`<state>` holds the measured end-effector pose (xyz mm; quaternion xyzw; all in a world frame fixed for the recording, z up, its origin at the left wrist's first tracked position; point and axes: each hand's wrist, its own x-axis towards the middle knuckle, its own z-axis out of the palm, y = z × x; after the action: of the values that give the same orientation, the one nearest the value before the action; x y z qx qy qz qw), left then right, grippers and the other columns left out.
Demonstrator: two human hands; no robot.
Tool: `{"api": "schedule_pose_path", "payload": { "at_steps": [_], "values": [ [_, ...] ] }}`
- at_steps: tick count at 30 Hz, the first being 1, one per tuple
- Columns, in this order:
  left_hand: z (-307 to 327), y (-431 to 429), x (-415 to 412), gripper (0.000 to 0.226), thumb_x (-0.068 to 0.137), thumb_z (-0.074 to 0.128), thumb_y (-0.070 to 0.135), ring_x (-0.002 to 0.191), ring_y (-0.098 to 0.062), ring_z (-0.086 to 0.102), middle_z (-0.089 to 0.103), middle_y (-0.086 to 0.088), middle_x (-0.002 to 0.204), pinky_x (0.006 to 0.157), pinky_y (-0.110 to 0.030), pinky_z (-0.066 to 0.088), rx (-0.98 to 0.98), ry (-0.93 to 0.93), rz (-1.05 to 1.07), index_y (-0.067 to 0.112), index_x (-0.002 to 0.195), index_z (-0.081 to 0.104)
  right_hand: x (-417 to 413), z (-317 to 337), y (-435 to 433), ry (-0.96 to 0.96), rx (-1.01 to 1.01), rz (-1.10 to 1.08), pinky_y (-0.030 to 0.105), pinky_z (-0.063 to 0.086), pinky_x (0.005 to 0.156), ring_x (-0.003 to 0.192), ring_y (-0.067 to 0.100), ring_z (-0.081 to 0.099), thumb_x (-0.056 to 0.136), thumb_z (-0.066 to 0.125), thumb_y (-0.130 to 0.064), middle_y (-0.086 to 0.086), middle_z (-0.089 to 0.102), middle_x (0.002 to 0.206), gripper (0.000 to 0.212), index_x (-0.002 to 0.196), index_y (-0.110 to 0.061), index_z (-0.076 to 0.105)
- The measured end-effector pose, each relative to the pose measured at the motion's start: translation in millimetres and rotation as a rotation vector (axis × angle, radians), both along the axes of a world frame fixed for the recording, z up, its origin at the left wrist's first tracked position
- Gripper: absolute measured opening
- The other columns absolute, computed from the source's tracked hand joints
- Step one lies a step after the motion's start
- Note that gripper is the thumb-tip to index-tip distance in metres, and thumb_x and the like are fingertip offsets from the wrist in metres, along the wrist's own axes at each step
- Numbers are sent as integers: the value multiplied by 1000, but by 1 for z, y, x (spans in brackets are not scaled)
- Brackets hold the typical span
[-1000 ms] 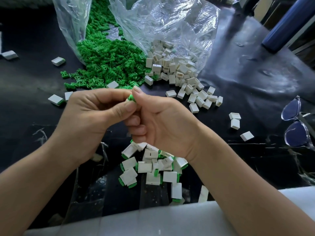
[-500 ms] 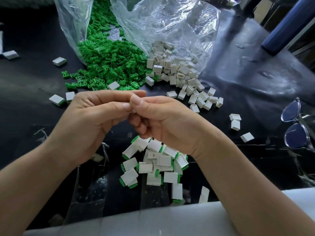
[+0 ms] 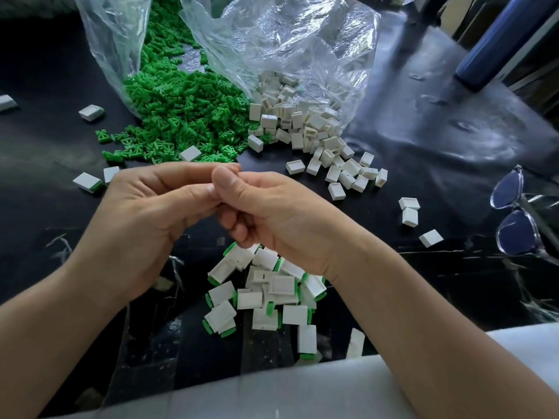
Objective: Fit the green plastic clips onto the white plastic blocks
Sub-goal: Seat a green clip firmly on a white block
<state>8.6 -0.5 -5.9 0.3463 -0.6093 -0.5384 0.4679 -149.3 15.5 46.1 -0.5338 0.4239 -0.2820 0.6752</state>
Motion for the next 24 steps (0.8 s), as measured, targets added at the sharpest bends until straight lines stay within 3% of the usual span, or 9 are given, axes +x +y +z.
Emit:
{"api": "schedule_pose_path", "payload": {
  "at_steps": [9, 14, 24],
  "values": [
    [13, 11, -7, 17, 72, 60, 30, 71, -5, 65, 70, 12, 72, 71, -24, 54, 47, 73, 52, 32, 80, 74, 6, -6, 1, -14, -3, -80, 18, 31, 52, 53, 8, 35, 95, 44, -27, -3, 41, 61, 30, 69, -18, 53],
    [17, 13, -10, 26, 76, 57, 14, 69, -4, 65, 69, 12, 69, 69, -21, 54, 69, 71, 82, 33, 75, 74, 6, -6, 3, -22, -14, -94, 17, 32, 52, 53, 8, 36, 95, 44, -25, -2, 41, 61, 28, 71, -15, 54],
    [22, 14, -12, 33, 77, 51, 11, 70, -3, 66, 70, 12, 69, 69, -19, 55, 89, 65, 74, 33, 74, 75, 8, -8, 3, 1, -47, -121, 20, 33, 54, 53, 9, 38, 95, 46, -24, -2, 45, 59, 28, 71, -13, 56]
  ]
}}
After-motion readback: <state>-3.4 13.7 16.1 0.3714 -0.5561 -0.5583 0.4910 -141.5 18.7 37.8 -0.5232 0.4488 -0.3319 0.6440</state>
